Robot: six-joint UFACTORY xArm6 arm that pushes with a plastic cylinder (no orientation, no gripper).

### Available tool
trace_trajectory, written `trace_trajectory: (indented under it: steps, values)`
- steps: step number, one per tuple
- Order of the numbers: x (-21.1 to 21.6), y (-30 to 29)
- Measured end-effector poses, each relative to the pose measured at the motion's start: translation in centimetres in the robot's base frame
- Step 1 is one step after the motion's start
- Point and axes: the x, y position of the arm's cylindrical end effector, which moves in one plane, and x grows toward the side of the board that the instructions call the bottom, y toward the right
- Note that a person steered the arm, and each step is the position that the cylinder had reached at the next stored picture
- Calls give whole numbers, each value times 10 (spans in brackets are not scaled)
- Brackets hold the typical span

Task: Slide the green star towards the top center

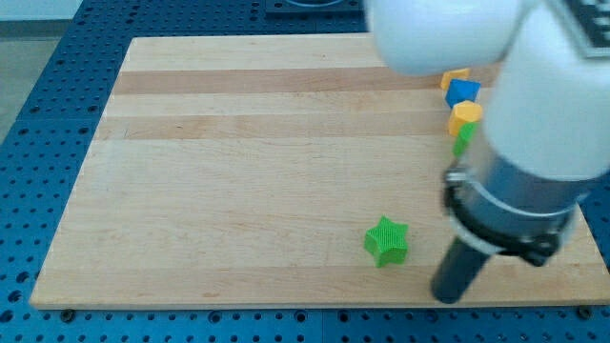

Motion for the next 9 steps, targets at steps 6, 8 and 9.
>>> trace_trajectory:
  steps: [6,8,9]
  values:
    - [-42,-10]
    - [-80,39]
    - [-70,-5]
